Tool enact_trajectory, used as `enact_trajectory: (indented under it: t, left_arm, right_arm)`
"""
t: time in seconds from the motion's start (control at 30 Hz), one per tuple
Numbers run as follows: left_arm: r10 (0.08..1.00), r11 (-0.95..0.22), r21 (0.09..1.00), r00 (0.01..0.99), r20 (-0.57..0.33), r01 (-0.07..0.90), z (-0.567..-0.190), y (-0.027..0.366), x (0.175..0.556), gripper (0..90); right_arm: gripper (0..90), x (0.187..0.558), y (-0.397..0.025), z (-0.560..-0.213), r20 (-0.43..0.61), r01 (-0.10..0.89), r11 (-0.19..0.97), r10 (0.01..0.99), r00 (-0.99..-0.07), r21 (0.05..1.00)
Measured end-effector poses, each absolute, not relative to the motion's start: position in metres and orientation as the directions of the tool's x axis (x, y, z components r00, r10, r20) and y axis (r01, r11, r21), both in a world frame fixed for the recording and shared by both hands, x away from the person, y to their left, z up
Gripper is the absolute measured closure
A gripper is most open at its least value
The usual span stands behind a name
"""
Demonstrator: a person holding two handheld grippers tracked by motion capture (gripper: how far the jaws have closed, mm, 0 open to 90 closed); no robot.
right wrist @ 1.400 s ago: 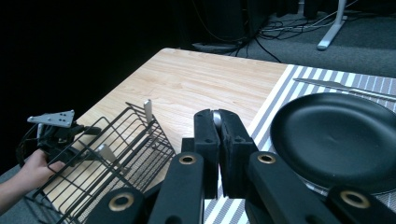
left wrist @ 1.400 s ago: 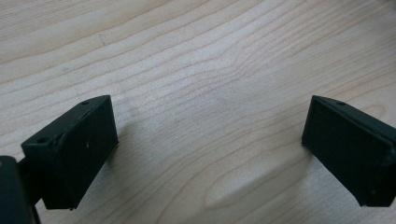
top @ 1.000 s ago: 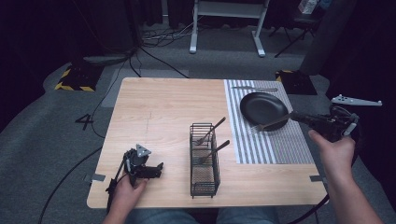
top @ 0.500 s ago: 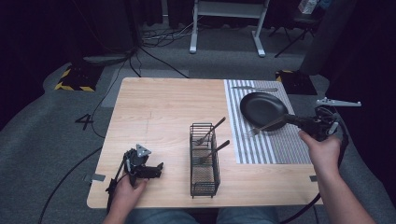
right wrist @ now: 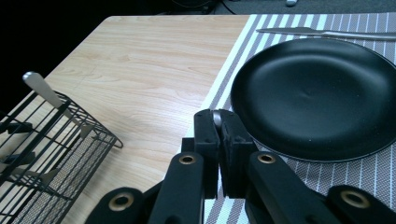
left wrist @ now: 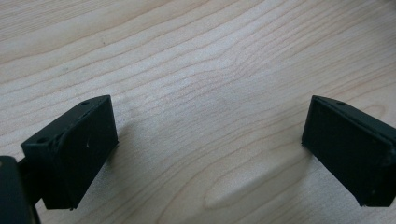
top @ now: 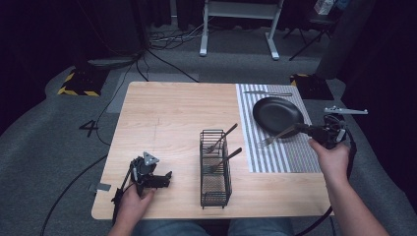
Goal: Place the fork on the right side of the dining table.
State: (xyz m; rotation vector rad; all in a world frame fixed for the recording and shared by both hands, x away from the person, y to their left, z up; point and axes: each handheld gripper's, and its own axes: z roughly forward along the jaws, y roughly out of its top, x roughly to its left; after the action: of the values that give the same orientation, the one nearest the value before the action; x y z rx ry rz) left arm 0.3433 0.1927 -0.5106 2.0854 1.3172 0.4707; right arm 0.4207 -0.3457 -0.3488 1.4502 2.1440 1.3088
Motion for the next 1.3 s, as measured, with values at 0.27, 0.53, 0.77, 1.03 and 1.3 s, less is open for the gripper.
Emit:
enact_trajectory:
  t: [0.27,0.53,0.77,1.03,1.3]
  left_arm:
    - [0.898,-0.310,0.667,0.439,-0.028,0.677,-0.511,0.193,0.343,3.5]
    - [0.898,-0.311,0.667,0.439,-0.028,0.677,-0.511,0.193,0.343,3.5]
    - [0.898,-0.310,0.667,0.439,-0.028,0.677,-0.511,0.193,0.343,3.5]
    - [0.898,-0.310,0.667,0.439,-0.028,0.677,-0.511,0.193,0.343,3.5]
    - [0.898,-0.310,0.667,0.439,-0.028,0.677,-0.511,0.193,0.343,3.5]
  right_arm:
    - [87.3,0.426,-0.348,-0.358,0.274,0.636,0.099,0.844,-0.461,0.765]
    - [87.3,0.428,-0.348,-0.363,0.283,0.643,0.088,0.847,-0.450,0.761]
    - [87.2,0.431,-0.348,-0.366,0.290,0.651,0.079,0.850,-0.440,0.755]
    - [80.2,0.436,-0.353,-0.369,0.319,0.675,0.051,0.853,-0.413,0.736]
    - [75.7,0.443,-0.362,-0.372,0.353,0.698,0.021,0.852,-0.387,0.716]
